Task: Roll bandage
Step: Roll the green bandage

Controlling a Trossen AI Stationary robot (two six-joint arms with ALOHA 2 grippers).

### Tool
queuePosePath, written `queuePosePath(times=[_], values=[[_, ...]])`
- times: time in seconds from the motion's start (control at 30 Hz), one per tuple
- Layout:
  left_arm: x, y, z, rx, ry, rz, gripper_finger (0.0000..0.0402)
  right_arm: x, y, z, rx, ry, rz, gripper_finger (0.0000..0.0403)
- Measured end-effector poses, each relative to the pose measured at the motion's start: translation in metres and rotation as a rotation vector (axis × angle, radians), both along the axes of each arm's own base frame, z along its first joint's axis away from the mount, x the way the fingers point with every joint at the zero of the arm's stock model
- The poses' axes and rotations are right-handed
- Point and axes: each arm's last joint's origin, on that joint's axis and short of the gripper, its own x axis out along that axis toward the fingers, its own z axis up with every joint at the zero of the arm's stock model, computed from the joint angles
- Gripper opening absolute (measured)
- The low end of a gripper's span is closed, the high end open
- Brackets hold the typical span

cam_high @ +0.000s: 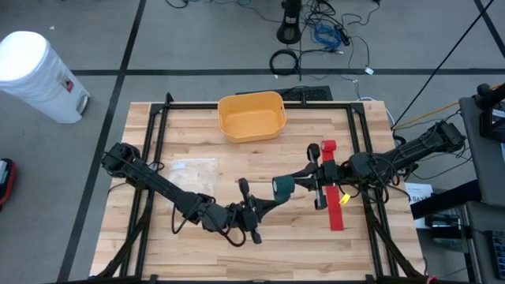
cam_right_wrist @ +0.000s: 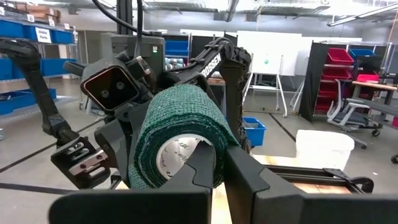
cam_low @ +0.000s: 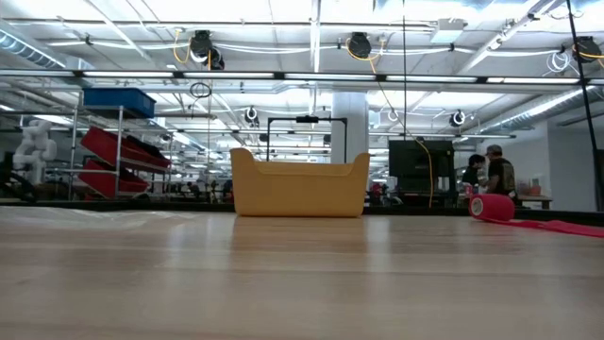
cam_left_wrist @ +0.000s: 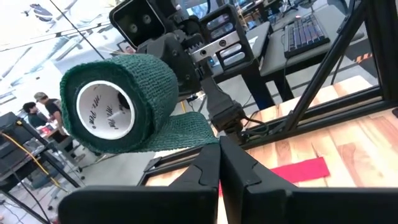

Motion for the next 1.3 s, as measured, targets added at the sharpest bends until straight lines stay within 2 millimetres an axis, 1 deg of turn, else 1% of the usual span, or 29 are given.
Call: queuePosePath(times=[0.1, 0.33, 0.43, 0.53, 0.6, 0.77, 0.93, 1.0, 1.1, 1.17, 1.3], values=[[-0.001, -0.002, -0.001, 0.032, 0.021, 0.010, 0.0034, 0.000, 0.000, 0.000, 0.001, -0.001, -0.002, 0.0011], [-0.008, -0.011, -0.005, 0.150, 0.081, 0.030, 0.0129, -0.002, -0.001, 0.002, 0.001, -0.011, -0.005, 0.0011], [-0.012, -0.019, -0.005, 0.234, 0.104, 0.021, 0.0153, -0.003, -0.001, 0.004, 0.004, -0.018, -0.001, 0.0011], [-0.019, -0.029, -0.005, 0.365, 0.136, 0.026, 0.0160, -0.005, -0.001, 0.005, 0.010, -0.023, 0.003, 0.0011], [-0.023, -0.034, -0.005, 0.485, 0.171, 0.033, 0.0161, -0.005, -0.001, 0.005, 0.023, -0.022, 0.006, 0.0011], [-0.030, -0.044, -0.007, 0.871, 0.289, 0.033, 0.0162, -0.005, -0.001, 0.004, 0.053, -0.013, 0.017, 0.0011], [-0.031, -0.049, -0.013, 1.222, 0.412, 0.025, 0.0162, -0.005, -0.001, 0.004, 0.099, -0.002, 0.027, 0.0011], [-0.031, -0.049, -0.013, 1.293, 0.418, 0.004, 0.0162, -0.005, 0.000, 0.004, 0.106, -0.002, 0.052, 0.0011], [-0.027, -0.044, -0.013, 1.320, 0.434, 0.010, 0.0162, -0.005, 0.001, 0.005, 0.112, -0.015, 0.074, 0.0011], [-0.023, -0.037, -0.014, 1.346, 0.463, 0.022, 0.0162, -0.005, 0.001, 0.006, 0.119, -0.022, 0.077, 0.0011], [-0.014, -0.019, -0.023, 1.479, 0.610, 0.027, 0.0162, -0.005, 0.001, 0.005, 0.126, -0.013, 0.078, 0.0011]])
